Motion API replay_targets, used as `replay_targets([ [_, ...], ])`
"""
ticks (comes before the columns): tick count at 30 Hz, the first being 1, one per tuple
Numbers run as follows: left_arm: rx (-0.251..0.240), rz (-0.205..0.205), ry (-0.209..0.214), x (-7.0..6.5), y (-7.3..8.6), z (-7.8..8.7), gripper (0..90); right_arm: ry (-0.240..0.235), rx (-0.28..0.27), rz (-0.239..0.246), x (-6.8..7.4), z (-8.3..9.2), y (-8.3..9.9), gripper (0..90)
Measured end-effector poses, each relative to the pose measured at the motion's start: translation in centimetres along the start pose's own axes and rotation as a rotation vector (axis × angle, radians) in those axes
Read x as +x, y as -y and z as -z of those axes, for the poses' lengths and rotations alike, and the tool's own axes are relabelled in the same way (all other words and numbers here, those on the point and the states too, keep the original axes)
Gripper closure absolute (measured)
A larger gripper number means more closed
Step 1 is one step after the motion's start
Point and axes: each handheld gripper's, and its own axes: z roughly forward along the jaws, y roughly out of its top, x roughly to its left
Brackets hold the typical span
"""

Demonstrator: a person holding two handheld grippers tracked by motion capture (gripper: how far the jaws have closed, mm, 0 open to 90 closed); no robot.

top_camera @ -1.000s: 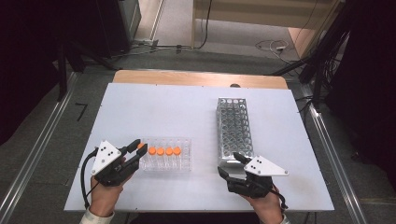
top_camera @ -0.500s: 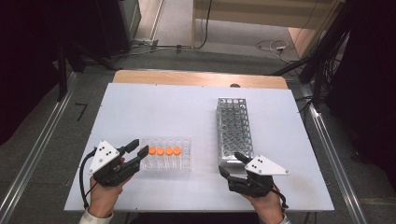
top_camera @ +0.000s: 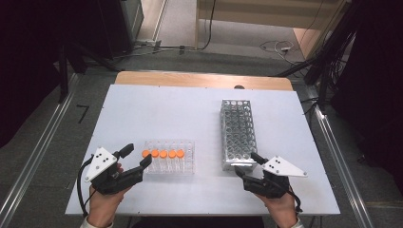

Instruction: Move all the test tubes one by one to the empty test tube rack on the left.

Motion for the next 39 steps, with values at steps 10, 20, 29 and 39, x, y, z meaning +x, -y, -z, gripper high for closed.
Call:
replay_targets([
  [10,0.009,0.016,-0.034,0.9,2.5,1.0,23.6,0.056,-0.008,-0.032,-2.0,1.4,0.9,27.0],
  [20,0.004,0.027,-0.086,2.0,3.4,1.5,21.9,0.104,-0.017,-0.057,-3.5,2.6,1.8,27.0],
  [29,0.017,0.046,-0.152,3.6,4.3,1.6,21.7,0.166,-0.02,-0.084,-5.4,3.4,2.8,26.9],
  [39,0.033,0.082,-0.212,5.2,5.1,1.5,21.5,0.243,-0.026,-0.136,-8.2,4.6,4.1,27.0],
])
